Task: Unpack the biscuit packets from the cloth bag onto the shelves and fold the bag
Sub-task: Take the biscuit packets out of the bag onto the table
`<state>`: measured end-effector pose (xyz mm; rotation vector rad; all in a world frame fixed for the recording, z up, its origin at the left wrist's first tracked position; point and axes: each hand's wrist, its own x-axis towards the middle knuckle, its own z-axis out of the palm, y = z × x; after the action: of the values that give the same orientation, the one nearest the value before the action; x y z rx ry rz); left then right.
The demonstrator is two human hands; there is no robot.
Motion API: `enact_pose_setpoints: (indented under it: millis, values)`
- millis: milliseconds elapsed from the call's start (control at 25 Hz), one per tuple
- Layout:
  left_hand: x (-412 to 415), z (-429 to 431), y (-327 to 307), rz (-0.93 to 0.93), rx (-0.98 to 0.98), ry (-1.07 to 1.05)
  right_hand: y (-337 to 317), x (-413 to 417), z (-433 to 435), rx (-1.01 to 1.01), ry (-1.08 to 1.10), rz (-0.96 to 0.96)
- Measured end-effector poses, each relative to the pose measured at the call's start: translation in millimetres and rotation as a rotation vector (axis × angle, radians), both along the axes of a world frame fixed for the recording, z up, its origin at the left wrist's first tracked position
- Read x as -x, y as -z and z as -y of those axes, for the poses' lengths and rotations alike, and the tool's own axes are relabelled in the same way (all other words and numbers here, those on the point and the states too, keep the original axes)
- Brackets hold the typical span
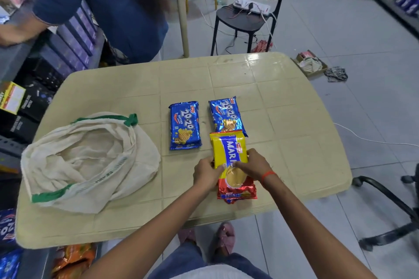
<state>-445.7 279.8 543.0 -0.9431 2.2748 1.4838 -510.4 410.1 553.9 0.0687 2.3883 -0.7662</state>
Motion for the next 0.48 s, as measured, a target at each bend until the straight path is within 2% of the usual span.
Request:
enact_pose_setpoints:
  millis: [200, 320, 400, 480]
  values:
    - [-0.2, -3.3, 6.6, -0.031, -0.074, 0.068, -5.2, 13.9, -5.8, -0.100, -0.086, 0.053]
    - [6.7, -2.1, 6.2, 0.005, -0.064, 0.038, -13.9, 24.2, -5.5, -0.110, -0.127, 0.101]
    - [16.7, 3.9, 3.7, 0.039, 0.025, -0.012, -18.9, 42.8, 1.4, -0.089, -0.097, 0.008]
    - [38.6, 14.3, 3.6, -0.019, 0.011, -0.098, -16.6, 72.8, 12.7, -0.012, -0.020, -0.116]
